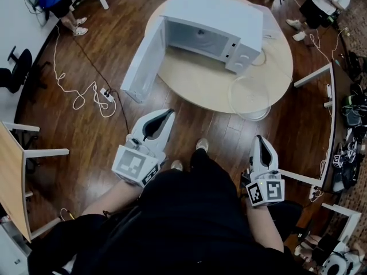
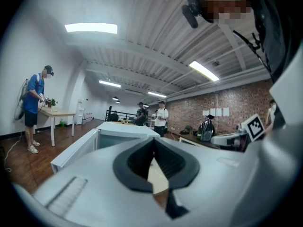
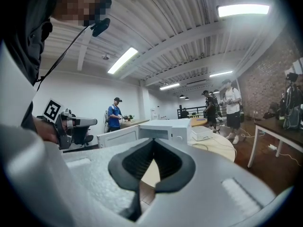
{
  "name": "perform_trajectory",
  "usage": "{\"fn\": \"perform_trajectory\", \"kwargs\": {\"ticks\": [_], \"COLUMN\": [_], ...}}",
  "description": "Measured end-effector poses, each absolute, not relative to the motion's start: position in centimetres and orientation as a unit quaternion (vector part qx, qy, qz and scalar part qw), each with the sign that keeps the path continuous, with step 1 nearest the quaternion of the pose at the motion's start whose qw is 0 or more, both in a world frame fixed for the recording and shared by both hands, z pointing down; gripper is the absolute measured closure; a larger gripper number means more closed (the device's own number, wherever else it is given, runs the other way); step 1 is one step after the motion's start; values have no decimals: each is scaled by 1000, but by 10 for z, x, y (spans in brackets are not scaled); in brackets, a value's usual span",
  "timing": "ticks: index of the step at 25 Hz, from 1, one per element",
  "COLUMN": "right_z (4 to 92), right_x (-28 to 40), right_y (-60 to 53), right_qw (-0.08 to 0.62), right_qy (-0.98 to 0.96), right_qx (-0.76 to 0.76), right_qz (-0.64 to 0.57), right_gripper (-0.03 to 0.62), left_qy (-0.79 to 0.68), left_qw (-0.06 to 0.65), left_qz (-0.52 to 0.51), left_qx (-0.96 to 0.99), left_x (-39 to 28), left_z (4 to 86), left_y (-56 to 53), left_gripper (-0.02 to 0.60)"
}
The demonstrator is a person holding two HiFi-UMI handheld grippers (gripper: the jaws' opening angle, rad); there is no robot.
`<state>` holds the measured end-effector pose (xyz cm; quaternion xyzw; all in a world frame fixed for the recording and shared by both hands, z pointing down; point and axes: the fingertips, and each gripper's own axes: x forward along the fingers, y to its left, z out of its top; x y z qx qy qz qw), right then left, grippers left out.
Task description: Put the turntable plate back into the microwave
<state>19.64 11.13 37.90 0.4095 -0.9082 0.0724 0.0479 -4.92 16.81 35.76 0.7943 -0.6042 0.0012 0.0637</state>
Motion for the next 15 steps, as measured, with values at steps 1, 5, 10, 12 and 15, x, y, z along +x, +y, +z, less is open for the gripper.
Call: {"fn": "perform_trajectory", "kwargs": {"ticks": [1,5,10,12,15], "right_z": [380,383,384,386,386], "right_x": [197,201,206,209,212], "right_y": [106,87,58,47,31], "right_qw": [46,39,28,26,25], "right_qy": [-908,-909,-908,-907,-910], "right_qx": [409,407,411,411,404], "right_qz": [74,79,83,87,92], "right_gripper": [594,594,594,594,594], "left_qy": [-604,-604,-597,-598,-603], "left_qw": [62,61,68,68,63], "left_qz": [5,13,22,23,23], "left_qx": [795,794,799,798,795], "left_x": [-48,-44,-37,-34,-30], "left_z": [357,354,348,345,339], "left_y": [164,145,115,104,88], "left_gripper": [578,578,578,578,578]}}
